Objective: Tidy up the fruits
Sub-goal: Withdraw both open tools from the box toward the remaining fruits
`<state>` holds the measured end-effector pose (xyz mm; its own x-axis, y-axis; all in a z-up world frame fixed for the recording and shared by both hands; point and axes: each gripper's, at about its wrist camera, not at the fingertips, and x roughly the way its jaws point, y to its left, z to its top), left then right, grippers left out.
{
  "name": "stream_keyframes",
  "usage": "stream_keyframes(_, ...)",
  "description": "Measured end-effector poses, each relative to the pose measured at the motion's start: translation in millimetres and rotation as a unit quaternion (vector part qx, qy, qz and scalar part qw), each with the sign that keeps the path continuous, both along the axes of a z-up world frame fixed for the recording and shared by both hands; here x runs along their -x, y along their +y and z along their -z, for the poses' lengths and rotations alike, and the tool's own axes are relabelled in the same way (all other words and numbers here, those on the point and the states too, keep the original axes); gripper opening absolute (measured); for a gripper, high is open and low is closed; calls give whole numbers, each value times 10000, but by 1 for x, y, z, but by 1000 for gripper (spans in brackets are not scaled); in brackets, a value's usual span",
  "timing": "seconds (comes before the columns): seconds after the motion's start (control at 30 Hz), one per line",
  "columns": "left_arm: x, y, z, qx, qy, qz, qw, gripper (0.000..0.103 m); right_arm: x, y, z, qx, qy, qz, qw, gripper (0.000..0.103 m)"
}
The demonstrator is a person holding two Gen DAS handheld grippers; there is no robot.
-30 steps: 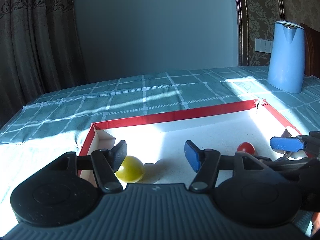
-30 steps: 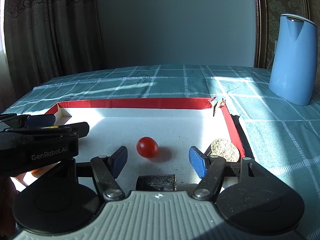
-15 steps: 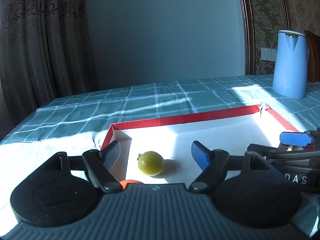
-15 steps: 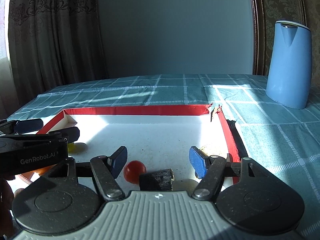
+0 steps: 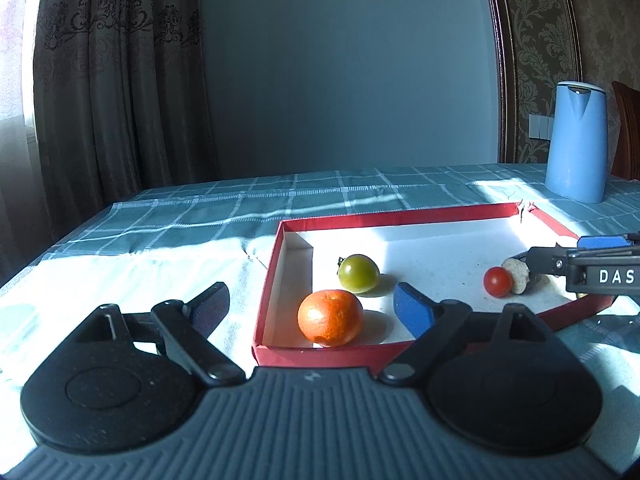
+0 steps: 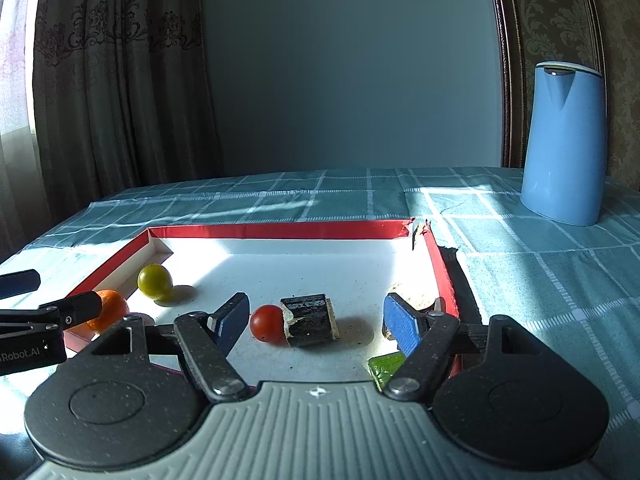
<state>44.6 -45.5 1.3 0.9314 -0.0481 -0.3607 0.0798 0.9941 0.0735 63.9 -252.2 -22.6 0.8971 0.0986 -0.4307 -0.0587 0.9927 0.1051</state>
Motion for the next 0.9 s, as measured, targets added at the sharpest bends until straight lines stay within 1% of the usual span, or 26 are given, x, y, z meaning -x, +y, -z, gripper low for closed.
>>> stream_keyframes(0.13,15,12,-2,35,-99,9,9999,88,8,4,-2,135,-127,-25,9998,75)
stream_keyframes(0.17,17,14,-3,-13,-88,-25,10000,88,10,4,-1,149,-130,-42,9998,75)
stream_keyframes(0.23,18,15,-3,-234,39,-64,9997,88,12,4,-1,145,-115,-67,9998,75)
stream_keyframes(0.3,21,18,0,-365,191,34,9991,87,14,4,-1,116,-116,-73,9998,75)
stream_keyframes(0.37,24,26,2,-242,347,212,9989,87,15,4,-1,110,-111,-68,9999,75)
stream_keyframes(0.43,27,32,6,-96,506,517,9973,87,14,3,-1,100,-92,-67,9999,75)
stream_keyframes(0.47,29,33,7,-98,527,553,9970,87,14,3,0,98,-77,-65,9999,75)
stream_keyframes(0.6,28,31,11,-280,636,590,9958,86,14,4,0,96,-38,-77,9999,75)
stream_keyframes(0.67,27,29,12,-308,673,723,9946,86,14,4,0,101,-45,-77,9999,75)
stream_keyframes(0.77,25,20,15,-573,779,859,9916,85,14,3,0,88,-41,-86,9999,75)
stream_keyframes(0.83,23,15,17,-694,881,918,9894,83,14,3,0,90,-25,-94,9999,75)
stream_keyframes(0.9,23,13,18,-737,849,965,9890,81,14,3,0,86,-38,-95,9999,75)
